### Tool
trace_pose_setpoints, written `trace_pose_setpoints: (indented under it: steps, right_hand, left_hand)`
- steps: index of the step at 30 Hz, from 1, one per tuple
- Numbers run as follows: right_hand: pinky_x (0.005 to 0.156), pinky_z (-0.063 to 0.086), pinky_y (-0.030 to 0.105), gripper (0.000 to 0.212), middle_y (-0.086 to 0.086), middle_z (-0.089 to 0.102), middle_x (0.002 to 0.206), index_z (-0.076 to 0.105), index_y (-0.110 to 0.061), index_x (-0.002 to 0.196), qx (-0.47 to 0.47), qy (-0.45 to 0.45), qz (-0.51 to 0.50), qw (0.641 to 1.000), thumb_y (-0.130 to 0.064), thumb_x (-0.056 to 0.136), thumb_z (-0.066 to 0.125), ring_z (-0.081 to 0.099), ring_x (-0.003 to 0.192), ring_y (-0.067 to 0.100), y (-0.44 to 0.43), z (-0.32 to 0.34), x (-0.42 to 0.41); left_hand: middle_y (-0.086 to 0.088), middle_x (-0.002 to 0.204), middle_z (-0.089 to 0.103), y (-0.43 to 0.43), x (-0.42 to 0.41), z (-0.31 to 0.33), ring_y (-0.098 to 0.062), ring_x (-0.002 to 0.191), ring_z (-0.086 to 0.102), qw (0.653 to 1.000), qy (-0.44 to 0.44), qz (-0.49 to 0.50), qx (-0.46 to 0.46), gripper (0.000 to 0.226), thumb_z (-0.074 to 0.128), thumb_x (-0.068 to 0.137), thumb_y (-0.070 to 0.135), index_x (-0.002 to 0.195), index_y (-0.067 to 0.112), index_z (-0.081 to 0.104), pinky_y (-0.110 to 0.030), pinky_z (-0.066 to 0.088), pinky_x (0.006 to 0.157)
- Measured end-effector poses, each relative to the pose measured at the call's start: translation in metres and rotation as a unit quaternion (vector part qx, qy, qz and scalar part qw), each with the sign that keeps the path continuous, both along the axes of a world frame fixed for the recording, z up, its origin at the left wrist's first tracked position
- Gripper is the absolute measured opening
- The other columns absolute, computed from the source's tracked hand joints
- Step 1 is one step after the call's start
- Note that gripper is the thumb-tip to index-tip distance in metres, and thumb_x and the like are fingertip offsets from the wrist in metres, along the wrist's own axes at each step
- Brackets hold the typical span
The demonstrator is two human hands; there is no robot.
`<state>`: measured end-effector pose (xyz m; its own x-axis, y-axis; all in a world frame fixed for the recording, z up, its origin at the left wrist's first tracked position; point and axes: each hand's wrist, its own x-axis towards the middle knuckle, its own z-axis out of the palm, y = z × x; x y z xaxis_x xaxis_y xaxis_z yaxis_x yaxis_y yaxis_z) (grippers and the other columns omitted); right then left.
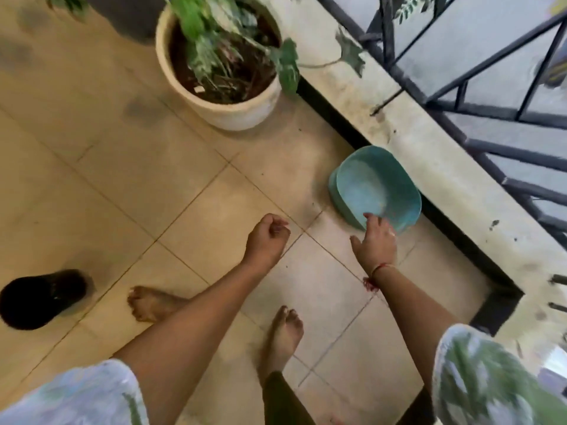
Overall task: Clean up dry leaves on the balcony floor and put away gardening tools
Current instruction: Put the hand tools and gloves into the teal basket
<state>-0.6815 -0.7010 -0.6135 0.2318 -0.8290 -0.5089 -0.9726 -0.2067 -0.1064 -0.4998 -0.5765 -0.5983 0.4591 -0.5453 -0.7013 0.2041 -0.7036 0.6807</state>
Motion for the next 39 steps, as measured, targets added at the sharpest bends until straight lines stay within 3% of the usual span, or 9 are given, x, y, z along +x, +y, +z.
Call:
trace_pose_setpoints:
  steps: [5, 10, 15, 23, 27, 29, 31, 35, 39]
  right_hand:
    - [0.097, 0.039, 0.044, 0.072, 0.018, 0.042, 0.135, 0.027, -0.008, 0.142, 0.052, 0.058, 0.043, 0.996, -0.028, 0.085, 0.066, 0.046, 0.119, 0.040, -0.033, -0.070, 0.002]
    - [0.090, 0.044, 0.044, 0.039, 0.025, 0.057, 0.117, 0.045, -0.008, 0.128, 0.069, 0.055, -0.007, 0.996, -0.014, 0.090, 0.051, 0.054, 0.108, 0.043, -0.043, -0.108, 0.004]
    - [0.065, 0.044, 0.039, 0.029, 0.024, 0.063, 0.093, 0.051, -0.010, 0.109, -0.031, 0.077, 0.046, 0.996, 0.003, 0.086, 0.039, 0.060, 0.082, 0.040, -0.036, -0.107, 0.012]
    - [0.059, 0.038, 0.036, 0.028, 0.017, 0.064, 0.085, 0.050, -0.013, 0.103, -0.018, 0.039, 0.100, 0.994, 0.004, 0.083, 0.039, 0.061, 0.073, 0.038, 0.025, -0.018, 0.067]
    - [0.060, 0.047, 0.039, 0.031, 0.012, 0.068, 0.086, 0.054, -0.017, 0.108, 0.012, -0.006, 0.164, 0.986, -0.001, 0.085, 0.043, 0.064, 0.071, 0.037, 0.064, 0.037, 0.114]
    - [0.050, 0.045, 0.036, 0.031, 0.010, 0.069, 0.075, 0.059, -0.018, 0.103, 0.009, -0.019, 0.212, 0.977, 0.000, 0.079, 0.053, 0.065, 0.061, 0.035, 0.083, 0.065, 0.145]
    - [0.037, 0.039, 0.030, 0.034, 0.004, 0.066, 0.061, 0.062, -0.019, 0.092, 0.006, -0.027, 0.286, 0.958, 0.002, 0.066, 0.067, 0.061, 0.045, 0.030, 0.100, 0.090, 0.173]
    - [0.029, 0.032, 0.023, 0.047, -0.004, 0.062, 0.053, 0.064, -0.025, 0.082, 0.019, -0.014, 0.402, 0.915, -0.002, 0.043, 0.075, 0.056, 0.036, 0.018, 0.125, 0.123, 0.226]
    - [0.029, 0.023, 0.020, 0.038, -0.003, 0.062, 0.054, 0.066, -0.025, 0.078, 0.005, -0.034, 0.513, 0.858, -0.007, 0.053, 0.044, 0.055, 0.035, 0.016, 0.141, 0.143, 0.283]
  left_hand:
    - [0.013, 0.079, 0.055, -0.010, -0.002, -0.059, 0.001, 0.072, 0.050, 1.000, -0.005, 0.025, -0.017, 0.014, 0.056, 0.088, 0.004, 0.092, 0.017, 0.059, -0.015, 0.041, 0.073]
    - [0.010, 0.082, 0.057, -0.005, 0.003, -0.087, -0.005, 0.075, 0.052, 0.998, 0.007, 0.049, -0.024, 0.019, 0.056, 0.088, 0.005, 0.088, 0.023, 0.059, -0.022, 0.042, 0.078]
    - [0.011, 0.081, 0.057, 0.004, 0.011, -0.084, -0.004, 0.075, 0.052, 0.998, 0.022, 0.062, -0.023, 0.014, 0.057, 0.089, 0.006, 0.092, 0.019, 0.062, -0.019, 0.043, 0.076]
    - [0.010, 0.085, 0.060, 0.019, 0.049, -0.025, -0.008, 0.081, 0.054, 0.988, 0.048, 0.142, -0.021, 0.012, 0.057, 0.090, 0.005, 0.096, 0.014, 0.062, -0.018, 0.043, 0.076]
    - [0.007, 0.087, 0.060, 0.027, 0.089, 0.018, -0.010, 0.085, 0.056, 0.974, 0.053, 0.219, -0.021, 0.010, 0.059, 0.090, 0.014, 0.100, 0.015, 0.061, -0.026, 0.045, 0.079]
    - [0.008, 0.091, 0.060, 0.039, 0.114, 0.038, -0.014, 0.093, 0.056, 0.963, 0.057, 0.261, -0.019, 0.007, 0.060, 0.091, 0.018, 0.098, 0.017, 0.060, -0.032, 0.046, 0.085]
    - [0.007, 0.095, 0.059, 0.054, 0.139, 0.057, -0.017, 0.100, 0.055, 0.949, 0.073, 0.306, -0.021, 0.002, 0.058, 0.093, 0.022, 0.092, 0.023, 0.057, -0.032, 0.045, 0.082]
    - [0.009, 0.108, 0.054, 0.094, 0.193, 0.088, -0.018, 0.112, 0.050, 0.928, 0.112, 0.356, -0.008, 0.014, 0.050, 0.094, 0.040, 0.100, 0.028, 0.051, -0.040, 0.044, 0.089]
    - [0.009, 0.118, 0.056, 0.143, 0.240, 0.114, -0.016, 0.111, 0.054, 0.938, 0.142, 0.315, -0.005, 0.049, 0.055, 0.066, 0.072, 0.102, 0.040, 0.051, -0.038, 0.048, 0.081]
